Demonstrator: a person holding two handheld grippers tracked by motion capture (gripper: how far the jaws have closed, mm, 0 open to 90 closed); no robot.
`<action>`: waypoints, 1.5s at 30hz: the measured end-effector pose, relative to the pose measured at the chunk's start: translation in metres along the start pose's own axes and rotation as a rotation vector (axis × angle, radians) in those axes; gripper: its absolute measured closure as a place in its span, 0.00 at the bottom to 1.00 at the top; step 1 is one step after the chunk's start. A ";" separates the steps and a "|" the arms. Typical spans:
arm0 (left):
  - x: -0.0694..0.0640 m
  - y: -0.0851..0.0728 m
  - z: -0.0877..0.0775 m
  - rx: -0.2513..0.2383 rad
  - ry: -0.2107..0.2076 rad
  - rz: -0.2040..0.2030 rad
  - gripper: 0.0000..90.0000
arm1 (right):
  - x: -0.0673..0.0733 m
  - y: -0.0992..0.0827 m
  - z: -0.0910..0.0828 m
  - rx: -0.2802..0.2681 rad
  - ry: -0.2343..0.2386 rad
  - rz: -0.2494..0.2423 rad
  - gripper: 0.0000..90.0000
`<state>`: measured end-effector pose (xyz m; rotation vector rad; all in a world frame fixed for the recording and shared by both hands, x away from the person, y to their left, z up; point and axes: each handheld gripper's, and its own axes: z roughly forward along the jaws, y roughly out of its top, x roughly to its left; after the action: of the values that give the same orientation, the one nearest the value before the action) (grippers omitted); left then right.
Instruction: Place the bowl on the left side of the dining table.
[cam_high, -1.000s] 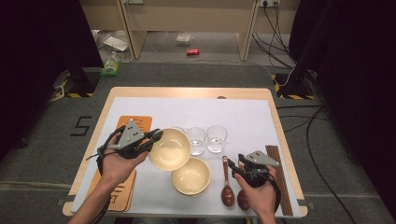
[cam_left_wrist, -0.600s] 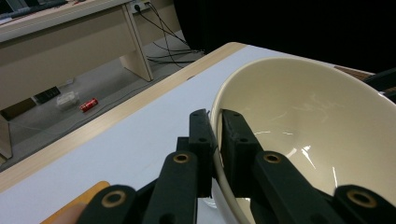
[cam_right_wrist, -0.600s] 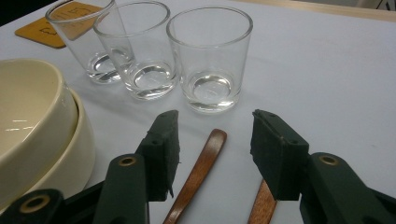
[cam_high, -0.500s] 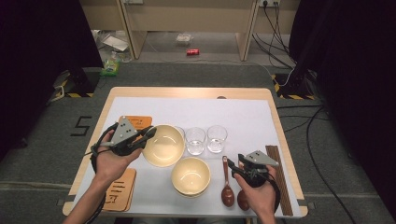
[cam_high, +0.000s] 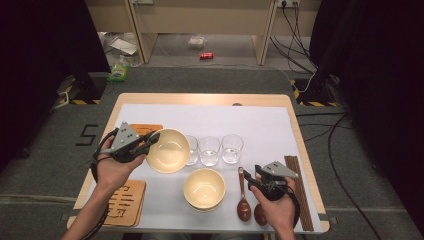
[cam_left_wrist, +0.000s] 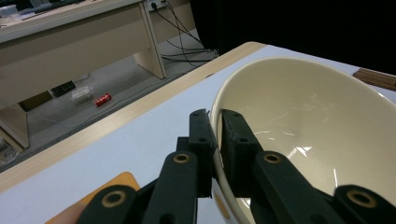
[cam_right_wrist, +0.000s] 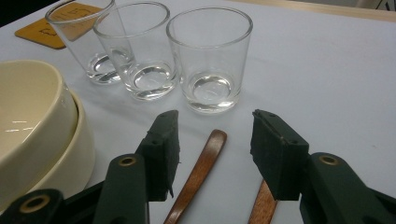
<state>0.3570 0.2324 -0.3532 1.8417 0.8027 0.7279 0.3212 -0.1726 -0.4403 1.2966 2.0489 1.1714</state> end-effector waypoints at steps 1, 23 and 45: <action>0.001 0.000 0.000 -0.001 0.002 -0.003 0.92 | 0.000 0.000 0.000 0.000 0.000 0.000 0.58; 0.026 -0.003 -0.003 -0.007 0.066 -0.038 0.92 | -0.001 0.000 0.000 -0.003 -0.003 -0.001 0.58; 0.048 -0.014 0.004 0.012 0.123 -0.077 0.92 | -0.001 0.000 0.000 -0.001 -0.005 -0.002 0.58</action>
<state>0.3858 0.2724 -0.3606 1.7796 0.9546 0.7941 0.3217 -0.1738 -0.4407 1.2958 2.0454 1.1676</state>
